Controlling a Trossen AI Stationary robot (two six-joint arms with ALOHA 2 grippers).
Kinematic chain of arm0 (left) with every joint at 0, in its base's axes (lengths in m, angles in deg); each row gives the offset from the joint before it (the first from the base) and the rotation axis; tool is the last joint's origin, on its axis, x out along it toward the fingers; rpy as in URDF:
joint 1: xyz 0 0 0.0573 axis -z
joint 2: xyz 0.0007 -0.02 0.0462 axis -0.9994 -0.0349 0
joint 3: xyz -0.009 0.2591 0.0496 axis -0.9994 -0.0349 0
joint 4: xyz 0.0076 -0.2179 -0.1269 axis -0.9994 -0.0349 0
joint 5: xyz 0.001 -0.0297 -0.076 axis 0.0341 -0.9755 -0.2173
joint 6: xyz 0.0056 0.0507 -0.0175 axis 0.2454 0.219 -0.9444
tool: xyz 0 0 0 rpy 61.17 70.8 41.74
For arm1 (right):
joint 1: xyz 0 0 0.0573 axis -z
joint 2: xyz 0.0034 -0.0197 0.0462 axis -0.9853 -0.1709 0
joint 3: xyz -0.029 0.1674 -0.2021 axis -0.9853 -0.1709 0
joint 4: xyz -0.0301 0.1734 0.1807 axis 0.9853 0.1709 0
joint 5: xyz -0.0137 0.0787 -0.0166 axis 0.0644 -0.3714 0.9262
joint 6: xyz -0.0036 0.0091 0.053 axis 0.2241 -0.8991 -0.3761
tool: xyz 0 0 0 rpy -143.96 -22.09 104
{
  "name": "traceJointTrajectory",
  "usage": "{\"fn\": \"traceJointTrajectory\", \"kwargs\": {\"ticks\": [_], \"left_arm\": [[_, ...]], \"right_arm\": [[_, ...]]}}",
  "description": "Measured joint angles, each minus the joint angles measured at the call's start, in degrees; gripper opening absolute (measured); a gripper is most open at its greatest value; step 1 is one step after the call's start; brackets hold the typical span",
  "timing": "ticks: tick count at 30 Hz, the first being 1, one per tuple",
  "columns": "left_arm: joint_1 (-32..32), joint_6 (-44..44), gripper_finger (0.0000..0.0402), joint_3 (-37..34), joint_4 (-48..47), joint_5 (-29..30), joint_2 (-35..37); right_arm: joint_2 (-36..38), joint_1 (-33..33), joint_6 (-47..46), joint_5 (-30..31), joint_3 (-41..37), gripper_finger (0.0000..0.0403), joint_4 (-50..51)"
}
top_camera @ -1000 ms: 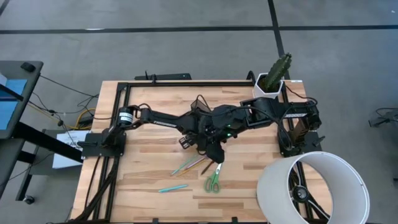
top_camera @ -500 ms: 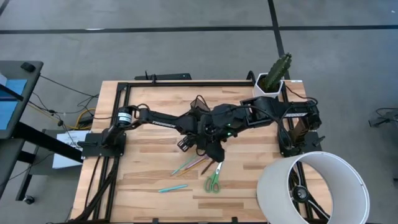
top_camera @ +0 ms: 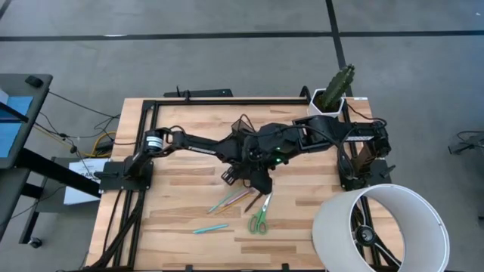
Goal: Pick and place office supplies into organizer
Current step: Put the black binder clip into the black desk organizer
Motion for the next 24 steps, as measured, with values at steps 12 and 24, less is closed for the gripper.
{"fn": "traceJointTrajectory", "kwargs": {"ticks": [12,24], "left_arm": [[-2.8,2.0,0.0208,0.1,1.9,0.3,-1.4],[-1.3,-9.0,0.0208,-0.1,-7.1,0.6,1.7]], "right_arm": [[0.0,0.0,0.0,0.0,0.0,0.0219,0.0],[0.0,0.3,0.0,0.0,0.0,0.0219,0.9]]}}
